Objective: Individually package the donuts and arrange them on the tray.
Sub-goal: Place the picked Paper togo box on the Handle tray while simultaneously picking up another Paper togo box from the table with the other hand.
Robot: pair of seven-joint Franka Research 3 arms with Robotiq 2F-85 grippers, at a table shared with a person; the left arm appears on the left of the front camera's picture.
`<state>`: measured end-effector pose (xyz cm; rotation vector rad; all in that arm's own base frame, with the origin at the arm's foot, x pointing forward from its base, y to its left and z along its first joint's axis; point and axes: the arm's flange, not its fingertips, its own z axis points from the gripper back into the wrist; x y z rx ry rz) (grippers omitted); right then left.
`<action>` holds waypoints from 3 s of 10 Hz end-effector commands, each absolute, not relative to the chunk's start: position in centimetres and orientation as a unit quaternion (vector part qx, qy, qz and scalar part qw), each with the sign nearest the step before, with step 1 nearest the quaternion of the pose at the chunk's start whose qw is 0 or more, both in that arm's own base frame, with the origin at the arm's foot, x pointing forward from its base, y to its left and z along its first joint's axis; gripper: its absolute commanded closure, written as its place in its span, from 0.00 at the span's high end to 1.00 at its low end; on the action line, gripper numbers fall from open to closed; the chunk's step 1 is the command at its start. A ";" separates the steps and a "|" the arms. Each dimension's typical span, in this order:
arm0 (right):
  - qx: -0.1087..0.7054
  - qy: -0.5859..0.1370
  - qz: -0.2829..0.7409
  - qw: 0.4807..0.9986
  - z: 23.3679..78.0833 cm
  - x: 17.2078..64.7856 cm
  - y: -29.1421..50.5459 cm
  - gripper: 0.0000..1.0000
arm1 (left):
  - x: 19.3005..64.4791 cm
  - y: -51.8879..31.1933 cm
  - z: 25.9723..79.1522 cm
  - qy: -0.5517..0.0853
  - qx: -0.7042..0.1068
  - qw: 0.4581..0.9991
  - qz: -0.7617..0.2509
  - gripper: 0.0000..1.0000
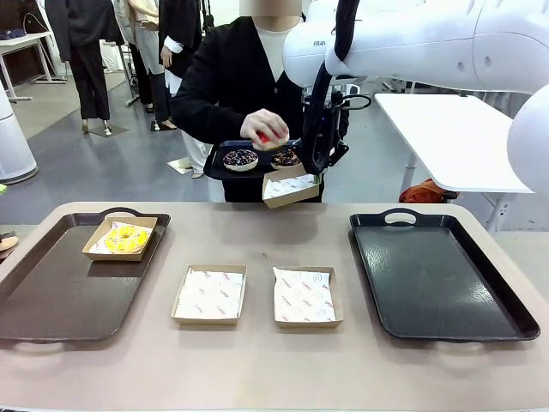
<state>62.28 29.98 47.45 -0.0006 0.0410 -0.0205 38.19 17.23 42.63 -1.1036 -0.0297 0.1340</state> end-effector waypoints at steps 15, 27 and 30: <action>0.000 0.018 -0.010 1.000 47.6 62.2 29.9 0.00 | 37.9 17.1 42.8 -0.018 -0.525 0.849 0.064 1.00; 0.000 0.018 -0.010 1.000 47.6 62.2 29.9 0.00 | 37.9 17.1 42.8 -0.018 -0.525 0.849 0.064 1.00; 0.000 0.018 -0.010 1.000 47.6 62.2 29.9 0.00 | 37.9 17.1 42.8 -0.018 -0.525 0.849 0.064 1.00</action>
